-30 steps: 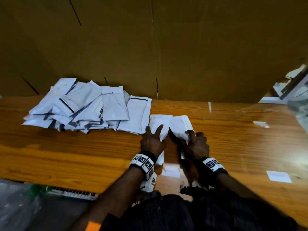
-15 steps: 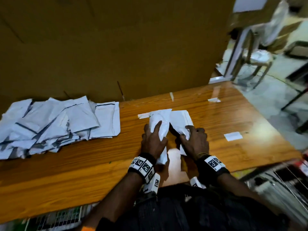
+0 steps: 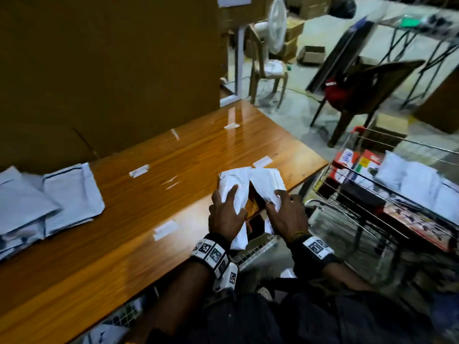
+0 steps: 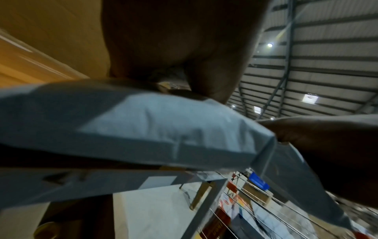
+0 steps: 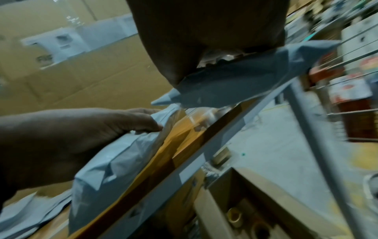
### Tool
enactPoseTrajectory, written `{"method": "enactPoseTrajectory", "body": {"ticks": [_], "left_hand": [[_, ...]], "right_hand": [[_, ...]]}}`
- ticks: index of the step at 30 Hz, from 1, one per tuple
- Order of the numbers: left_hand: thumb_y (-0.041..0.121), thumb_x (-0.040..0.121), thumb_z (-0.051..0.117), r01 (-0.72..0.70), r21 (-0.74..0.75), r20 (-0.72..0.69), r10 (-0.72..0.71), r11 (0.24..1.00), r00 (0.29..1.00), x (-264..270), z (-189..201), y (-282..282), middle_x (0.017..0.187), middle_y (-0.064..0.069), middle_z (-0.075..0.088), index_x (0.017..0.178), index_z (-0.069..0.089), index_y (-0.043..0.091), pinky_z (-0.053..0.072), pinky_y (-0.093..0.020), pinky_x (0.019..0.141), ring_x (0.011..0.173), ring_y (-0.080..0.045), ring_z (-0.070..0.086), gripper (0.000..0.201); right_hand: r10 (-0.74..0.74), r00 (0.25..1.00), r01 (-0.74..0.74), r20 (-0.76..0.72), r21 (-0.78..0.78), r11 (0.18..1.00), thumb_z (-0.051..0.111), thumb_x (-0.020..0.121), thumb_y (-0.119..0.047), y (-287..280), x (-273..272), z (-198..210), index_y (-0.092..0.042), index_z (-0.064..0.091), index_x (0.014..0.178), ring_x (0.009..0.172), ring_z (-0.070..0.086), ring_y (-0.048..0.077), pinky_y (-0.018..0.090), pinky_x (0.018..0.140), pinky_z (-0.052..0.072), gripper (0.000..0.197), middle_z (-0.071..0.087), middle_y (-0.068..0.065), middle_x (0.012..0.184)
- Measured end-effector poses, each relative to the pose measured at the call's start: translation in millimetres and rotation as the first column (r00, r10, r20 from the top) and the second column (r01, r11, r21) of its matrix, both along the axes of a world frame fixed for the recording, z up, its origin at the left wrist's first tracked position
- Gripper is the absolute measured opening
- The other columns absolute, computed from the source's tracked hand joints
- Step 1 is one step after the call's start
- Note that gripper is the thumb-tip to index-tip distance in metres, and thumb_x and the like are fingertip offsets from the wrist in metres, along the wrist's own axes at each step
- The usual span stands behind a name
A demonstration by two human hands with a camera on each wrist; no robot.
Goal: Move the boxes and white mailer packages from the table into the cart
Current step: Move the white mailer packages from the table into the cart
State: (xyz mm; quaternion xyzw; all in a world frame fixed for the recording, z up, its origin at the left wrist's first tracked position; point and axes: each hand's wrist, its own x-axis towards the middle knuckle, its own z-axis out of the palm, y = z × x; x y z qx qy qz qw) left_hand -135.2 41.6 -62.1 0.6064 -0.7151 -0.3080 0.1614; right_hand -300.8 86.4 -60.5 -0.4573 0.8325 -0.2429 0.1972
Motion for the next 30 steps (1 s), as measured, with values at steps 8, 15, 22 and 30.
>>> {"method": "enactPoseTrajectory", "body": {"ticks": [8, 15, 22, 30], "left_hand": [[0.037, 0.087, 0.058, 0.175, -0.002, 0.021, -0.175, 0.985, 0.984, -84.5, -0.4, 5.4, 0.154, -0.010, 0.014, 0.149, 0.024, 0.043, 0.036, -0.043, 0.105, 0.129, -0.041, 0.038, 0.071], [0.037, 0.087, 0.057, 0.288, -0.024, 0.045, -0.287, 0.957, 0.957, -190.0, 0.8, 6.1, 0.150, -0.010, 0.018, 0.148, 0.025, 0.043, 0.040, -0.042, 0.099, 0.122, -0.042, 0.042, 0.070], [0.046, 0.085, 0.050, 0.405, -0.037, 0.016, -0.404, 0.914, 0.914, -318.5, -8.9, 14.5, 0.156, -0.013, 0.017, 0.148, 0.022, 0.045, 0.034, -0.047, 0.109, 0.138, -0.037, 0.030, 0.069], [0.039, 0.091, 0.056, 0.432, -0.021, -0.009, -0.432, 0.902, 0.902, -402.0, -9.9, 10.8, 0.156, -0.010, 0.016, 0.152, 0.020, 0.040, 0.039, -0.042, 0.103, 0.130, -0.040, 0.041, 0.071]], "right_hand": [[-0.219, 0.976, 0.219, 0.001, -0.012, 0.976, 0.056, 0.087, -0.043, 39.4, -80.9, 3.6, -0.028, 0.048, 0.134, 0.120, 0.045, 0.038, 0.044, 0.093, 0.042, 0.050, 0.044, 0.017, 0.126], [-0.339, 0.939, 0.341, 0.051, -0.034, 0.939, 0.059, 0.083, -0.041, 61.1, -180.8, -1.5, -0.029, 0.050, 0.132, 0.118, 0.048, 0.039, 0.046, 0.095, 0.045, 0.051, 0.048, 0.018, 0.126], [-0.420, 0.905, 0.423, 0.061, -0.037, 0.906, 0.056, 0.085, -0.044, 83.4, -292.5, -11.9, -0.028, 0.048, 0.135, 0.116, 0.047, 0.038, 0.044, 0.094, 0.044, 0.053, 0.046, 0.020, 0.125], [-0.472, 0.876, 0.480, 0.098, -0.074, 0.874, 0.057, 0.090, -0.037, 90.1, -362.3, -21.6, -0.023, 0.050, 0.135, 0.123, 0.045, 0.037, 0.042, 0.101, 0.038, 0.048, 0.046, 0.024, 0.130]]}}
